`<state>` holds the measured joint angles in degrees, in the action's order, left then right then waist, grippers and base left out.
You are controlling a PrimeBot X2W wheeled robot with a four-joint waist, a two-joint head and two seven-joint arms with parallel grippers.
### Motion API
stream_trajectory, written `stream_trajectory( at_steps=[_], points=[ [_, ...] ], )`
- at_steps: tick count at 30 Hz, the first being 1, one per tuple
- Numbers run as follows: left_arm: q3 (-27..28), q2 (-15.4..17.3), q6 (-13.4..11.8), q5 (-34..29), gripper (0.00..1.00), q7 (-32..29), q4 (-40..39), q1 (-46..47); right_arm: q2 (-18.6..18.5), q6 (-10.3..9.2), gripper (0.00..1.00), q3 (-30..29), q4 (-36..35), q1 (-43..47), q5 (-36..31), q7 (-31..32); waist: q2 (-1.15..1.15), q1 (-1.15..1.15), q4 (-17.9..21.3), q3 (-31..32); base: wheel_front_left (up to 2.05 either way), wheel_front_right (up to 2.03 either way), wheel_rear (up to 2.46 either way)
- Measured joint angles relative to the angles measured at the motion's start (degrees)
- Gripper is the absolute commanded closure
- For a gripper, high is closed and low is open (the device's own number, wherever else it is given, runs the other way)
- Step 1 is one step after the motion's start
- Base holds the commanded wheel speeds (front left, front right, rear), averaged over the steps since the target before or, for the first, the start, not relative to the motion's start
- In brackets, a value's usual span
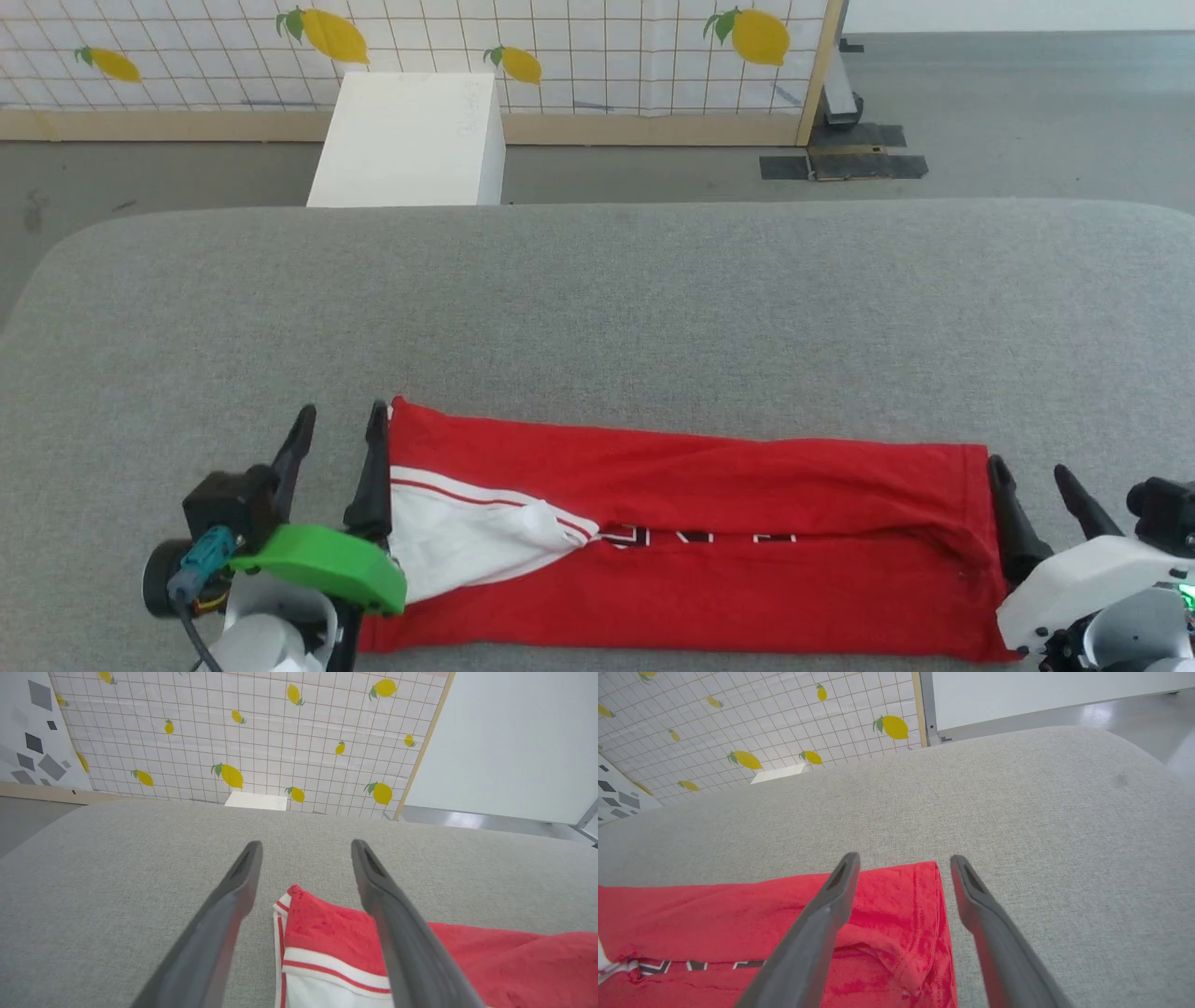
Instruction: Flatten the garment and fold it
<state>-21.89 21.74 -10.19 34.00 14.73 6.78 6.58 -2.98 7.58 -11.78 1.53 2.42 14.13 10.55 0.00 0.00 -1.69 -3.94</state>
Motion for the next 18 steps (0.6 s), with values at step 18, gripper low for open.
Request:
stream_trajectory(
  at_steps=[18],
  points=[
    [15.49,-11.17,6.58,-16.28,0.0,0.01,2.52,1.66,0.04,0.0,0.0,-2.63,21.97,-11.04,-1.78,13.55,0.0,0.0,1.82,0.27,0.0,0.0,0.0]
  ],
)
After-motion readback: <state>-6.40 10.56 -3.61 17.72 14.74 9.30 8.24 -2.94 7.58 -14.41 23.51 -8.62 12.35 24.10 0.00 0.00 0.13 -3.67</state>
